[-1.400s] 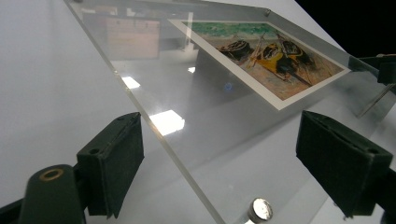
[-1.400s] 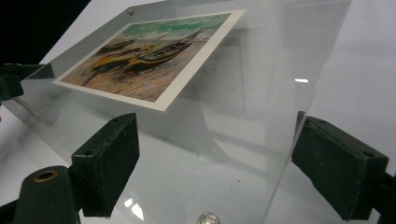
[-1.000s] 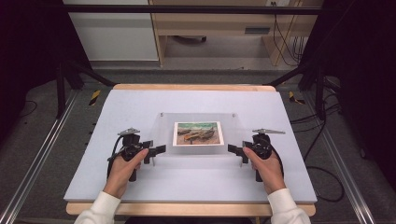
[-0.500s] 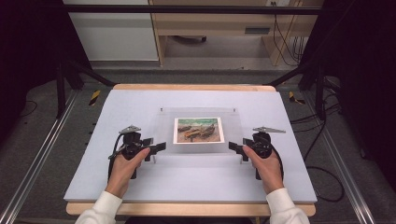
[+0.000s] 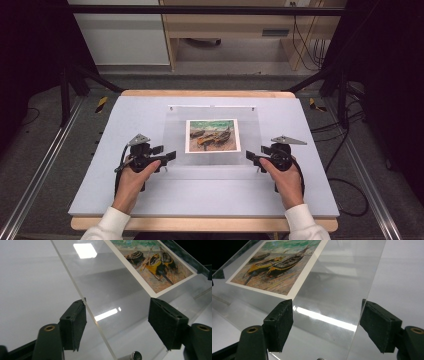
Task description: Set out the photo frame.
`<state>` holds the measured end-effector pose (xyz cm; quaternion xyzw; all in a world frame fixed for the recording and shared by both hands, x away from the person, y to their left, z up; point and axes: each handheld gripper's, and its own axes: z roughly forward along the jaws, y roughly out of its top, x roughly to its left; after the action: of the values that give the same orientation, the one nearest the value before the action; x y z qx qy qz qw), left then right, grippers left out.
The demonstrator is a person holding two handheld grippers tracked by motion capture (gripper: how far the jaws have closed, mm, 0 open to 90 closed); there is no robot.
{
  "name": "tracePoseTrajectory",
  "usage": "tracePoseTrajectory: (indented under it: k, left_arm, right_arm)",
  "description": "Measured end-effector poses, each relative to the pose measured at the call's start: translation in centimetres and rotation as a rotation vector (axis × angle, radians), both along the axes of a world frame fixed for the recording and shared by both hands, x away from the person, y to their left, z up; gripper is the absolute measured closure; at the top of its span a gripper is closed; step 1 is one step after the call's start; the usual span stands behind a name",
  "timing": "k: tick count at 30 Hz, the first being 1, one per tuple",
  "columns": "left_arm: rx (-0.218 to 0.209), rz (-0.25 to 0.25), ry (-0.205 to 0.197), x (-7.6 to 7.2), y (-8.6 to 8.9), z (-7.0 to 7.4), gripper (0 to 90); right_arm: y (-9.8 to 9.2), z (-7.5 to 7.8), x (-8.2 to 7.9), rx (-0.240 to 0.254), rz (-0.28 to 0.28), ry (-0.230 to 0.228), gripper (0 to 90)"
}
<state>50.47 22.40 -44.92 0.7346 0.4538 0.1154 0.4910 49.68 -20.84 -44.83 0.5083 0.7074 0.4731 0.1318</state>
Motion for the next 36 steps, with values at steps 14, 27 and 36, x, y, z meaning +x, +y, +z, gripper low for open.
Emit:
tracePoseTrajectory:
  k: [14,27,36]
  left_arm:
    - [0.070,0.008,-0.045,-2.7,-0.1,0.9,42.9]
    - [0.104,0.020,-0.070,-4.4,0.0,1.1,50.1]
    - [0.113,0.024,-0.076,-5.5,0.3,1.2,57.4]
  right_arm:
    - [-0.3,0.5,-3.1,-0.083,0.012,-0.073,38.0]
    - [-0.4,0.6,-4.9,-0.110,0.001,-0.109,47.4]
    - [-0.5,0.5,-6.3,-0.125,-0.006,-0.122,55.1]
